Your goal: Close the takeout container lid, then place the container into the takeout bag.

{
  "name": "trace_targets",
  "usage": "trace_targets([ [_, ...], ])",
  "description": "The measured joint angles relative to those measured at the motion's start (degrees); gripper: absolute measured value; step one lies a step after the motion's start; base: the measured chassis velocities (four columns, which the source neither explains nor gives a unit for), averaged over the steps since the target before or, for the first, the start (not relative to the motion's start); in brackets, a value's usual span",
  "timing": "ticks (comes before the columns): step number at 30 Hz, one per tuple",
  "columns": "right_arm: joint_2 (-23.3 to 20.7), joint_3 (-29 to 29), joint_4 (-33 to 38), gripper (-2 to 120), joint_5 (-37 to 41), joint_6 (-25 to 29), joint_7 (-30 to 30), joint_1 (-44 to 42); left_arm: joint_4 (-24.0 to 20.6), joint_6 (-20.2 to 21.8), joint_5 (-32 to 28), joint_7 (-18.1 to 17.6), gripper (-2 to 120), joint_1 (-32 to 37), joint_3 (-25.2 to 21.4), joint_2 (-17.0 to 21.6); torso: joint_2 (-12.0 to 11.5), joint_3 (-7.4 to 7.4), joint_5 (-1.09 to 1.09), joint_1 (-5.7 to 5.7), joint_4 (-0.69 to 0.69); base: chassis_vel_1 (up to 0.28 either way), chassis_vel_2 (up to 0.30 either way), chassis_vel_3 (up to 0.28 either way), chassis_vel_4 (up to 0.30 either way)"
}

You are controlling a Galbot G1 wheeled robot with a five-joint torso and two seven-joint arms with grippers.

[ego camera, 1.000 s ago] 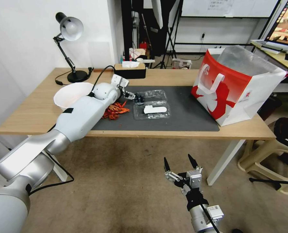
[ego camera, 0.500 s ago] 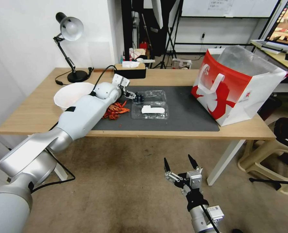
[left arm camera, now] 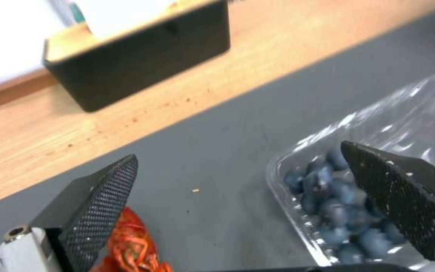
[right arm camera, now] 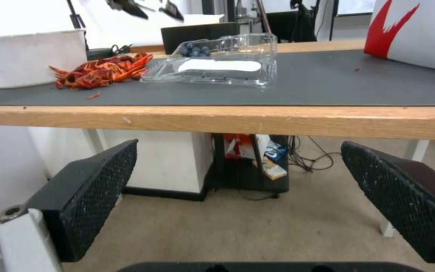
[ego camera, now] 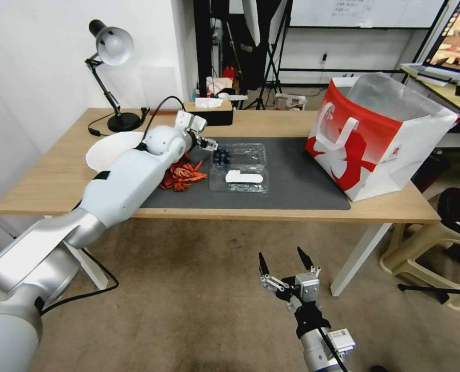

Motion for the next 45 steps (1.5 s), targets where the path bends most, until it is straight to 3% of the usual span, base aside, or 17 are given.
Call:
trace_targets([
  [1, 0.0, -0.1, 0.0, 100, 0.0, 0.0, 0.0, 0.0, -3.5, 0.3, -1.0, -1.2, 100, 1.8, -2.1, 1.2, 0.0, 0.0, 0.02, 0.0, 0.0, 0.0, 0.0, 0.0, 0.0],
  [3, 0.0, -0.1, 0.0, 100, 0.0, 0.0, 0.0, 0.0, -4.7, 0.3, -1.3, -1.6, 100, 2.5, -2.8, 1.7, 0.0, 0.0, 0.02, 0.0, 0.01, 0.0, 0.0, 0.0, 0.0],
  [5, -0.1, -0.2, 0.0, 100, 0.0, 0.2, 0.0, 0.1, -12.2, 0.4, -3.5, -4.6, 100, 7.3, -5.9, 4.4, 0.0, -0.01, 0.01, 0.0, 0.0, 0.0, 0.0, 0.0, 0.0],
  [6, -0.1, -0.2, 0.0, 100, 0.0, 0.2, 0.0, 0.1, -12.2, 0.4, -3.5, -4.6, 100, 7.3, -5.9, 4.4, 0.0, -0.01, 0.01, 0.0, 0.0, 0.0, 0.0, 0.0, 0.0],
  [8, -0.1, -0.2, 0.1, 100, 0.1, 0.2, 0.0, 0.2, -18.8, -1.2, -5.2, -7.7, 100, 13.1, -8.3, 7.2, 0.0, 0.0, -0.01, 0.0, 0.0, 0.0, 0.0, 0.0, 0.0],
  [9, -0.1, -0.2, 0.1, 100, 0.1, 0.2, 0.0, 0.2, -18.8, -1.2, -5.2, -7.7, 100, 13.1, -8.3, 7.2, 0.0, 0.0, -0.01, 0.0, 0.0, 0.0, 0.0, 0.0, 0.0],
  [11, -0.2, -0.2, 0.3, 100, 0.2, 0.3, 0.1, 0.3, -25.1, -4.2, -6.3, -10.7, 100, 19.6, -11.0, 9.9, 0.0, -0.01, 0.01, 0.0, 0.01, 0.0, 0.0, 0.0, 0.0],
  [12, -0.2, -0.2, 0.3, 100, 0.2, 0.3, 0.1, 0.3, -25.1, -4.2, -6.3, -10.7, 100, 19.6, -11.0, 9.9, 0.0, -0.01, 0.01, 0.0, 0.01, 0.0, 0.0, 0.0, 0.0],
  [16, -0.3, -0.3, 0.4, 100, 0.4, 0.8, 0.2, 0.5, -33.3, -9.2, -6.5, -13.4, 100, 28.3, -15.2, 12.5, 0.0, -0.01, 0.01, 0.0, 0.0, 0.0, 0.0, 0.0, 0.0],
  [23, -0.1, 0.1, 0.4, 100, 0.8, 2.1, 0.7, 1.2, -43.4, -20.9, 1.2, -15.8, 100, 46.1, -22.9, 13.6, 0.0, -0.01, 0.01, -0.01, 0.0, 0.0, 0.0, 0.0, 0.0],
  [26, -0.1, 0.2, 0.4, 100, 0.9, 2.6, 1.0, 1.3, -45.8, -25.3, 5.7, -16.4, 100, 53.6, -25.2, 12.7, 0.0, -0.01, 0.0, 0.0, 0.0, 0.0, 0.0, 0.0, 0.0],
  [28, -0.1, 0.2, 0.4, 100, 0.9, 2.6, 1.1, 1.3, -46.1, -25.9, 6.2, -16.6, 100, 54.8, -25.6, 12.5, 0.0, -0.01, 0.0, 0.0, 0.0, 0.0, 0.0, 0.0, 0.0],
  [29, 0.2, 0.6, 0.6, 100, 0.9, 3.4, 1.4, 1.1, -47.3, -28.5, 9.0, -17.0, 100, 59.5, -26.1, 11.3, 0.0, -0.01, 0.02, -0.01, 0.06, 0.0, 0.0, 0.0, 0.0],
  [31, 0.4, 0.9, 0.8, 100, 0.8, 3.8, 1.5, 0.8, -47.3, -29.7, 10.2, -17.1, 100, 60.4, -25.9, 10.8, 0.0, -0.01, 0.02, -0.01, 0.05, 0.0, 0.0, 0.0, 0.0],
  [34, 1.6, 1.7, 1.6, 100, -0.2, 5.3, 2.5, -0.1, -46.4, -36.3, 16.6, -17.4, 100, 65.2, -25.5, 8.0, 0.0, -0.01, -0.01, 0.01, -0.04, 0.0, 0.0, 0.0, 0.0],
  [37, 2.1, 2.0, 1.7, 100, -1.2, 6.1, 3.2, -0.2, -46.7, -37.5, 19.2, -17.4, 100, 68.2, -26.2, 6.8, 0.0, -0.01, 0.03, 0.01, 0.03, 0.0, 0.0, 0.0, 0.0],
  [45, 3.1, 3.1, 2.0, 100, -2.5, 7.6, 4.2, -0.7, -46.2, -41.3, 22.4, -17.2, 100, 72.5, -26.7, 4.5, 0.0, -0.01, 0.01, 0.01, -0.02, 0.0, 0.0, 0.0, 0.0],
])
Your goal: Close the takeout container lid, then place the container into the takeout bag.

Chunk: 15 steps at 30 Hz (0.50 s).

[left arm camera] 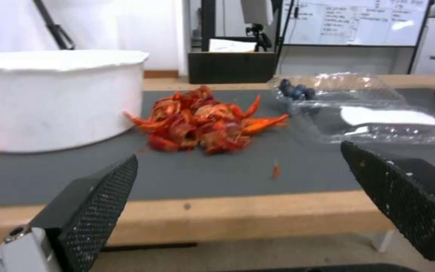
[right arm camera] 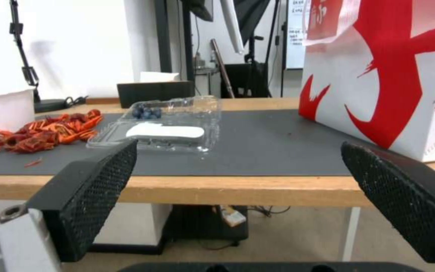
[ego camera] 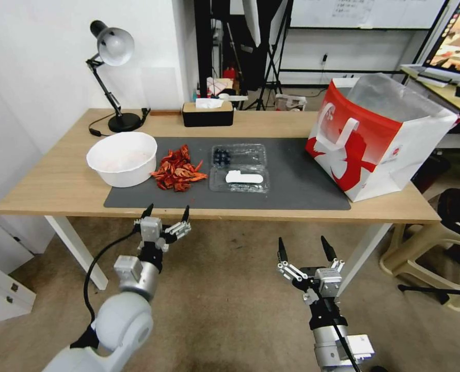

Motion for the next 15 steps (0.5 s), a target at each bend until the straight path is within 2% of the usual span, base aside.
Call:
trace_targets([
  [5, -0.1, 0.1, -0.2, 100, -0.2, 0.1, 0.2, 0.3, 0.6, -3.2, 3.0, 0.5, 100, 4.0, -1.5, -1.4, 0.0, 0.0, 0.0, 0.0, 0.02, 0.0, 0.0, 0.0, 0.0],
  [15, -0.6, 0.3, -0.6, 100, -0.4, 0.2, 0.3, 0.3, 1.6, -4.5, 4.1, 0.7, 100, 5.6, -1.6, -2.9, 0.0, 0.0, 0.0, 0.0, 0.02, 0.0, 0.0, 0.0, 0.0],
])
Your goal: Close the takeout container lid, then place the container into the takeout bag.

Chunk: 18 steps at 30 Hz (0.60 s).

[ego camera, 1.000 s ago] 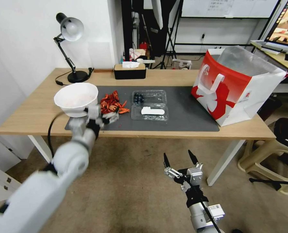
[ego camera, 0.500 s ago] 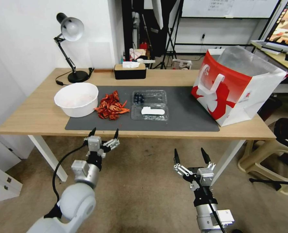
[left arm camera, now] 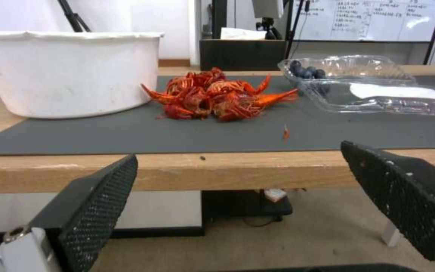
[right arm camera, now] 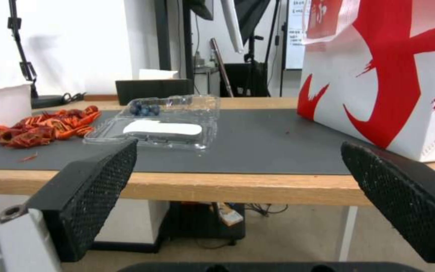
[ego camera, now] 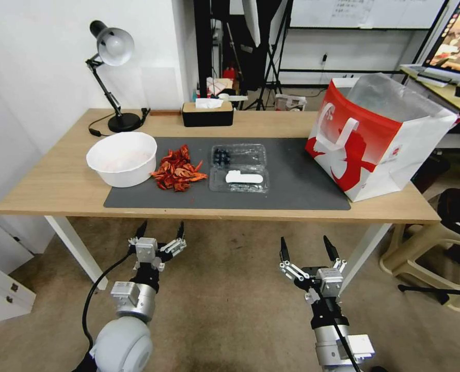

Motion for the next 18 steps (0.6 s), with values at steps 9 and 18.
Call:
trace_targets([
  [9, -0.3, -0.1, -0.2, 100, 0.0, -0.1, -0.1, 0.2, 1.0, -1.9, -0.3, 1.9, 100, -0.5, 0.0, 0.0, 0.0, 0.0, 0.0, 0.0, 0.0, 0.0, 0.0, 0.0, 0.0],
  [18, -0.4, -0.2, -0.1, 100, 0.1, -0.1, -0.3, -0.1, 2.8, -4.4, -7.3, 10.4, 100, -5.0, 0.0, 2.5, 0.0, 0.0, 0.0, 0.0, 0.0, 0.0, 0.0, 0.0, 0.0],
])
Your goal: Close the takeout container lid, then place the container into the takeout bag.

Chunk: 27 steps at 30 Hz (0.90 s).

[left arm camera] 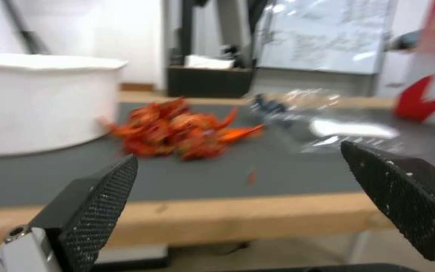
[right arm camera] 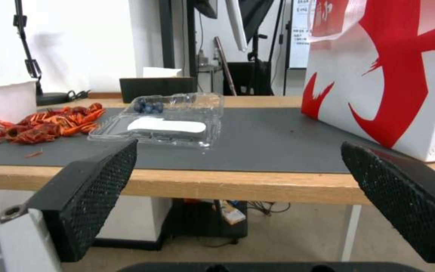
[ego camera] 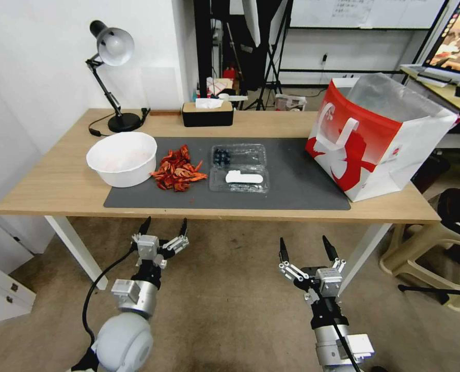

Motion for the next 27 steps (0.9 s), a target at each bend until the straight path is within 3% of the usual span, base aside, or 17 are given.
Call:
trace_targets([
  [1, 0.0, 0.0, 0.0, 100, 0.0, 0.0, 0.0, 0.0, 0.1, -0.1, -1.0, 1.1, 100, -0.4, 0.1, 0.4, 0.0, 0.0, 0.0, 0.0, 0.0, 0.0, 0.0, 0.0, 0.0],
  [2, 0.1, 0.0, 0.0, 100, -0.1, 0.0, 0.0, -0.2, 0.3, -0.1, -4.2, 4.3, 100, -1.7, 0.5, 1.6, 0.0, 0.0, 0.0, 0.0, 0.0, 0.0, 0.0, 0.0, 0.0],
  [3, 0.1, 0.0, 0.0, 100, -0.1, 0.0, 0.0, -0.2, 0.3, -0.1, -4.2, 4.3, 100, -1.7, 0.5, 1.6, 0.0, 0.0, 0.0, 0.0, 0.0, 0.0, 0.0, 0.0, 0.0],
  [5, 0.2, 0.0, 0.2, 100, -0.2, 0.0, -0.1, -0.3, 0.5, 0.8, -8.9, 7.9, 100, -3.9, 1.3, 3.4, 0.0, 0.0, 0.0, 0.0, 0.01, 0.0, 0.0, 0.0, 0.0],
  [9, 0.3, 0.0, 0.2, 100, -0.3, 0.0, -0.1, -0.4, 0.5, 2.6, -12.6, 10.1, 100, -5.8, 1.9, 4.7, 0.0, 0.0, 0.0, 0.0, 0.0, 0.0, 0.0, 0.0, 0.0],
  [10, 0.3, 0.0, 0.2, 100, -0.3, 0.0, -0.1, -0.4, 0.3, 5.2, -15.5, 11.0, 100, -7.3, 2.2, 5.5, 0.0, 0.0, -0.01, 0.0, 0.0, 0.0, 0.0, 0.0, 0.0],
  [12, 0.3, 0.0, 0.2, 100, -0.3, 0.0, -0.1, -0.4, 0.0, 7.0, -17.2, 11.3, 100, -8.1, 2.2, 5.8, 0.0, 0.0, -0.01, 0.0, 0.0, 0.0, 0.0, 0.0, 0.0],
  [15, 0.2, -0.1, -0.1, 100, -0.3, 0.0, -0.2, -0.3, -0.9, 12.9, -23.1, 11.6, 100, -11.0, 2.3, 6.6, 0.0, 0.0, 0.0, 0.0, 0.01, 0.0, 0.0, 0.0, 0.0],
  [16, 0.2, -0.1, -0.1, 100, -0.3, 0.0, -0.2, -0.3, -0.9, 12.9, -23.1, 11.6, 100, -11.0, 2.3, 6.6, 0.0, 0.0, 0.0, 0.0, 0.01, 0.0, 0.0, 0.0, 0.0],
  [18, 0.0, -0.3, -0.3, 100, -0.3, -0.2, -0.2, -0.1, -0.6, 19.1, -30.3, 11.3, 100, -16.5, 2.4, 6.9, 0.0, 0.0, 0.0, 0.0, 0.01, 0.0, 0.0, 0.0, 0.0],
  [19, 0.0, -0.3, -0.3, 100, -0.3, -0.2, -0.2, -0.1, -0.6, 19.1, -30.3, 11.3, 100, -16.5, 2.4, 6.9, 0.0, 0.0, 0.0, 0.0, 0.01, 0.0, 0.0, 0.0, 0.0],
  [21, -0.1, -0.4, -0.5, 100, -0.3, -0.4, -0.2, 0.1, 0.3, 24.0, -36.1, 10.8, 100, -21.7, 2.5, 6.9, 0.0, 0.0, 0.0, 0.0, -0.01, 0.0, 0.0, 0.0, 0.0],
  [27, -0.3, -0.8, -1.1, 100, -0.2, -0.7, -0.3, 0.5, 3.3, 30.3, -45.1, 9.9, 100, -28.2, 3.1, 6.6, 0.0, 0.0, 0.0, 0.0, 0.0, 0.0, 0.0, 0.0, 0.0],
])
